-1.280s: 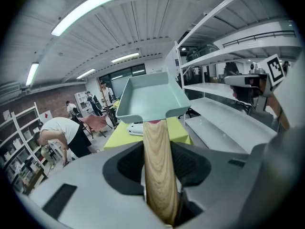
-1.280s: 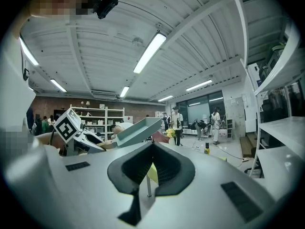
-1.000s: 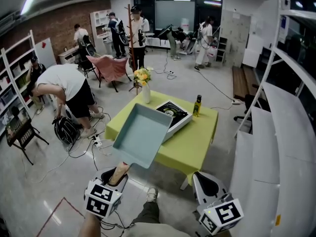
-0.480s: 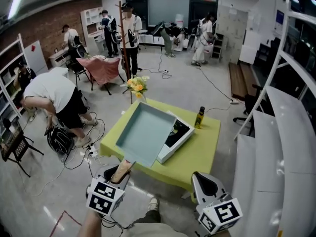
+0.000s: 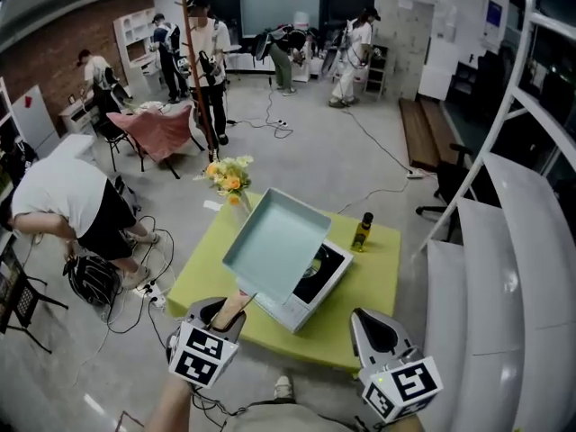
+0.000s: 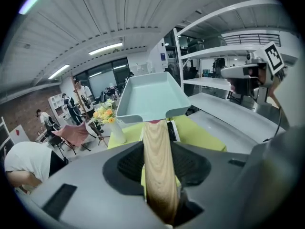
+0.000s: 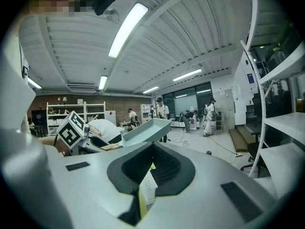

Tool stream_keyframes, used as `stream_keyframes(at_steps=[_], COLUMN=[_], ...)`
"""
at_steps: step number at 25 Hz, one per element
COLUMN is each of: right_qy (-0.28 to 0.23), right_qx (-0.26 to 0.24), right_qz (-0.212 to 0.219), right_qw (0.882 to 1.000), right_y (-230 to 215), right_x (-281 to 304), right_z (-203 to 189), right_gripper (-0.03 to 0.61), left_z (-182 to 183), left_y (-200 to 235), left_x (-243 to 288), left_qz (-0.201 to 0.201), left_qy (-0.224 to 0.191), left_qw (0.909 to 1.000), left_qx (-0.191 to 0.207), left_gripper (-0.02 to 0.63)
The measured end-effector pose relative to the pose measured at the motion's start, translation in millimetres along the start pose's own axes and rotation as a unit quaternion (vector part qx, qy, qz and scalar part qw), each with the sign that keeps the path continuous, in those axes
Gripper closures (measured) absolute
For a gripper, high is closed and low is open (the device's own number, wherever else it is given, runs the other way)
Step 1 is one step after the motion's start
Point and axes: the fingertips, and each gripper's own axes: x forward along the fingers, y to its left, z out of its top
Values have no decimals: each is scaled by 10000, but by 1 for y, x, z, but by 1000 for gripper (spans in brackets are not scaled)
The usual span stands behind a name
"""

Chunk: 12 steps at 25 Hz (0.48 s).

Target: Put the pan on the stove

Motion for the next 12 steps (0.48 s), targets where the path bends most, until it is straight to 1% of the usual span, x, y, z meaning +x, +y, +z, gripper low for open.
stream_keyframes(at_steps=[5,8,12], right_qy=[45,169,295], right_qx=[78,159,257], right_qz=[-240,-279,-285], right_qw=[9997,9993,9988], right_y=[-25,-40,-59], right_x=[39,54,71], right_z=[-1,-2,-4], right_gripper=[572,572,572], left_z=[13,21,27], left_y=[24,28,26], left_x=[47,72,98], left_qz=[-156,-240,-366], left_qy=[32,104,155], left_qw=[9995,9992,9988], left_qx=[266,314,284], left_gripper=[458,458,457])
